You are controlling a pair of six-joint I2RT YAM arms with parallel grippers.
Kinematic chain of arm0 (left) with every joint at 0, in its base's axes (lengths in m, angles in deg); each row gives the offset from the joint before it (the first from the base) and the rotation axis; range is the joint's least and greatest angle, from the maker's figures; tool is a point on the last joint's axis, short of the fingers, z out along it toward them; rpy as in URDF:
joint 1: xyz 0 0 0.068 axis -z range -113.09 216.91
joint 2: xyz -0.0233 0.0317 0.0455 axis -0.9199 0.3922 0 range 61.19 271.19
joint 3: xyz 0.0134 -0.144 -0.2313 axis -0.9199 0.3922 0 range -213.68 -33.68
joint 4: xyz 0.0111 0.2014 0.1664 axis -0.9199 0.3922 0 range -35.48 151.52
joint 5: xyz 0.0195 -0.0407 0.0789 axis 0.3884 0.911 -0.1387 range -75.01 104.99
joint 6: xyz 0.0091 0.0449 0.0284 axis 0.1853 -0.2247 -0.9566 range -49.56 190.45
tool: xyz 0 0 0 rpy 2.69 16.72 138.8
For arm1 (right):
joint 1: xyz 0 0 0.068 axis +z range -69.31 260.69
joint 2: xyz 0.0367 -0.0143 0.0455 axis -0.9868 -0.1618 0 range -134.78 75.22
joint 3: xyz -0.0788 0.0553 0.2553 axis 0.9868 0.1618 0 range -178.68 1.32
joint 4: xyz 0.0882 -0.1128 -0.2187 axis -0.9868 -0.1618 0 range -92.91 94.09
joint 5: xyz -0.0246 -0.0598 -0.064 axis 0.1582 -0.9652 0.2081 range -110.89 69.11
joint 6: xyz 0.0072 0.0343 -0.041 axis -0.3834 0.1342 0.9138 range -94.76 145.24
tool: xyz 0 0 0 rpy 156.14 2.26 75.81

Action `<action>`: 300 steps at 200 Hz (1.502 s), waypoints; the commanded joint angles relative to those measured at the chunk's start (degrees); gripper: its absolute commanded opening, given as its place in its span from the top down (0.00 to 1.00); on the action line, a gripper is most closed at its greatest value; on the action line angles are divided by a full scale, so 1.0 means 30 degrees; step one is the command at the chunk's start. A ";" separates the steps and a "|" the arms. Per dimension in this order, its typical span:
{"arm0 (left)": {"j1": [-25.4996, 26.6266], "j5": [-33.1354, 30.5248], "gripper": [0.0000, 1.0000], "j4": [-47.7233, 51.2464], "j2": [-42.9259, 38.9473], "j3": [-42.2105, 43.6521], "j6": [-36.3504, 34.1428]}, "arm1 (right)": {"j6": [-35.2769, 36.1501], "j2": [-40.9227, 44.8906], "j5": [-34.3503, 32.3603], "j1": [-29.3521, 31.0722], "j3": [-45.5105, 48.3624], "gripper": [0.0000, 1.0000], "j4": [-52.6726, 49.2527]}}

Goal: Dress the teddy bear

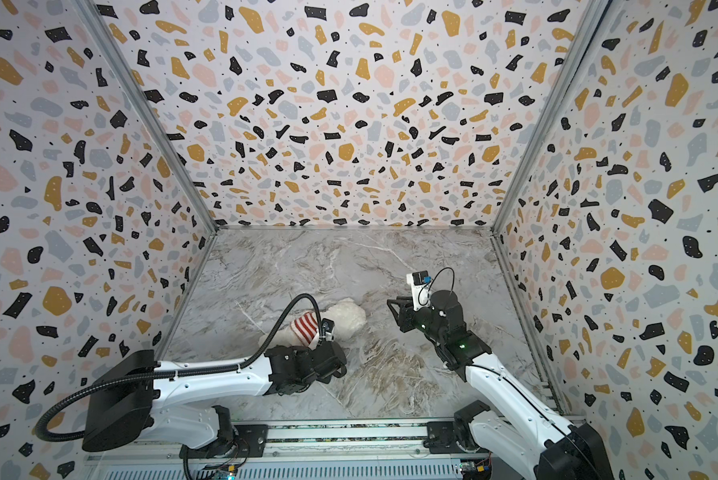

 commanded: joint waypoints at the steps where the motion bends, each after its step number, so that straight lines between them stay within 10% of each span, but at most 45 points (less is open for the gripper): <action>1: 0.0041 0.0441 1.00 0.0219 -0.1178 -0.0850 -0.0513 | 0.0168 0.0646 -0.0206 -0.0075 0.0356 0.64 0.0438; 143: -0.1051 1.0817 1.00 -0.5480 -0.3988 -0.1466 -0.1299 | 0.1220 0.3387 -0.1861 0.1536 0.2360 0.65 0.2704; 222: -0.6912 1.5618 1.00 -1.1290 -0.6319 0.4985 0.1331 | 0.1278 0.1690 -0.2946 0.2693 0.1778 0.65 0.2325; 271: -0.8676 1.3925 1.00 -0.8168 -0.7565 0.6222 0.0440 | 0.1877 -0.0874 -0.3261 0.5107 0.0895 0.65 0.3266; 300: -0.9172 1.1987 0.78 -0.5562 -0.8445 0.6170 0.0280 | 0.1915 -0.3435 -0.3000 0.6709 -0.0173 0.65 0.4184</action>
